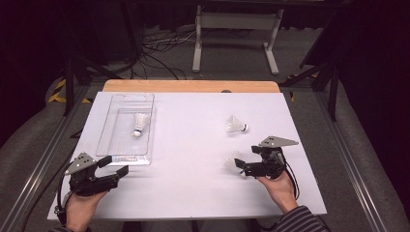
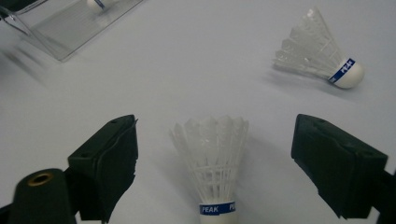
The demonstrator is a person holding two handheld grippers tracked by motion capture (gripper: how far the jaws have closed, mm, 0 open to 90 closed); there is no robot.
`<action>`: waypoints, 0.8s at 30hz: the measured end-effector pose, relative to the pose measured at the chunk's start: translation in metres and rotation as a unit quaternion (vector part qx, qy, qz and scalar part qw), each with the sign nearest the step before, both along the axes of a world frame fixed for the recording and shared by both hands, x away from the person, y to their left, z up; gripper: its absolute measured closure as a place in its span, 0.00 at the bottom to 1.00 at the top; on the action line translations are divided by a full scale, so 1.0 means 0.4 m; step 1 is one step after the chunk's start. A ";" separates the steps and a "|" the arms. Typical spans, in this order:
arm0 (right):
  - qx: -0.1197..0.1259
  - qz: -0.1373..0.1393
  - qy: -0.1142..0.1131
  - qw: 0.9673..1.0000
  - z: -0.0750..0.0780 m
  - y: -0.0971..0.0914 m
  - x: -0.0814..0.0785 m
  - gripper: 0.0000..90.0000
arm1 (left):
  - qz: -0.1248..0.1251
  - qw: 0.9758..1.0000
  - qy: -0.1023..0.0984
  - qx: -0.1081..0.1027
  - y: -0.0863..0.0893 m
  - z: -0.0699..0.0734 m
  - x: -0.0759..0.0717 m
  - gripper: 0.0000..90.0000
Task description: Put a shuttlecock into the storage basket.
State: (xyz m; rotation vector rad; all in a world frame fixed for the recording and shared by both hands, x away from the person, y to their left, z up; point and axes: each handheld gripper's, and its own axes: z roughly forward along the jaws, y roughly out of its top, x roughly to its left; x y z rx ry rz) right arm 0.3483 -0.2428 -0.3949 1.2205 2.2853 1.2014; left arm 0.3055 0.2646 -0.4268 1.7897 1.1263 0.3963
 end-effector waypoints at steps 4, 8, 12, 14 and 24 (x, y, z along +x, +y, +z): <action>-0.016 0.005 0.025 1.000 0.000 0.005 0.000 0.21 | -0.001 1.000 -0.001 0.001 0.000 0.000 0.000 0.26; -0.033 0.007 0.032 0.999 0.000 0.009 0.000 0.24 | -0.001 1.000 -0.001 0.001 0.000 0.000 0.000 0.26; -0.054 0.005 0.040 0.998 0.002 0.016 0.001 0.26 | 0.000 1.000 0.000 0.000 0.000 0.000 0.000 0.26; -0.065 0.005 0.042 0.997 0.002 0.017 0.002 0.27 | 0.001 1.000 -0.003 -0.001 0.000 0.000 0.000 0.26; -0.090 0.000 0.072 0.993 0.003 0.012 0.004 0.33 | 0.001 1.000 -0.001 0.000 0.000 0.000 0.000 0.26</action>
